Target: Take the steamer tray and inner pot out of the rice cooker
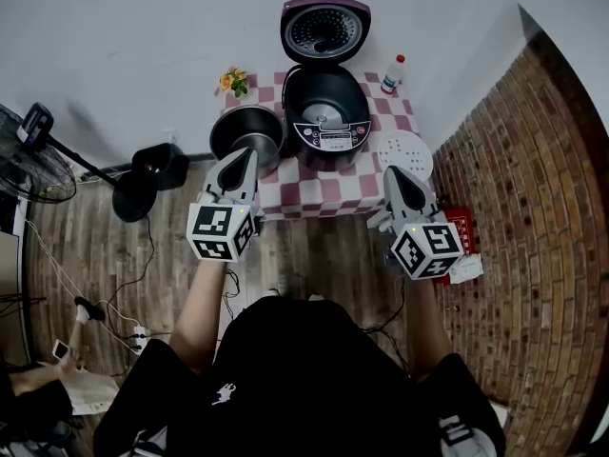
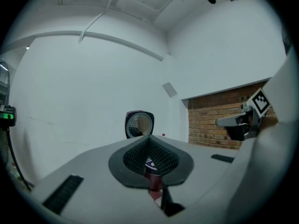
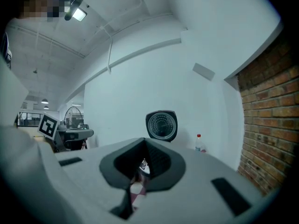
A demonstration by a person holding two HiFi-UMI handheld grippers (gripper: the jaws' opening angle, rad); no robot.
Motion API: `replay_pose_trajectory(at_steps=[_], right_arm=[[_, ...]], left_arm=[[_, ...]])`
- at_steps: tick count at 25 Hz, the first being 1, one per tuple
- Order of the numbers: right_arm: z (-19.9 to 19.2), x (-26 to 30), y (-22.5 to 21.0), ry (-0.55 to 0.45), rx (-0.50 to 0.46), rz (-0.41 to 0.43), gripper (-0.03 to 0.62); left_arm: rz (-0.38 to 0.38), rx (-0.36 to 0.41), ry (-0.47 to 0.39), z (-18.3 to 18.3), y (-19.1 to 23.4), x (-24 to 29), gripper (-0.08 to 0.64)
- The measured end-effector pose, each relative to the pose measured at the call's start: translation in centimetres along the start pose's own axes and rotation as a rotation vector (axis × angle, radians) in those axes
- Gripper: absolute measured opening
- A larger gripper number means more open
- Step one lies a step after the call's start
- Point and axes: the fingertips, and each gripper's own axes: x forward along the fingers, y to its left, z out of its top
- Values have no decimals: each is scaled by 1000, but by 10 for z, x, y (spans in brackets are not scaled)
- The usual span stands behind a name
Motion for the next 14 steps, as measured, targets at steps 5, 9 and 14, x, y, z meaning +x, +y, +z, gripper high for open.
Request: replay_pose_trajectory(at_steps=[5, 9, 14], right_arm=[[0, 2, 0, 1, -5, -6, 2], [-3, 5, 1, 8, -10, -5, 2], [-4, 12, 3, 17, -28, -1, 2]], left_arm=[[-8, 19, 4, -1, -1, 2, 2], [-22, 20, 8, -3, 0, 5, 2], [-37, -3, 13, -7, 3, 9, 2]])
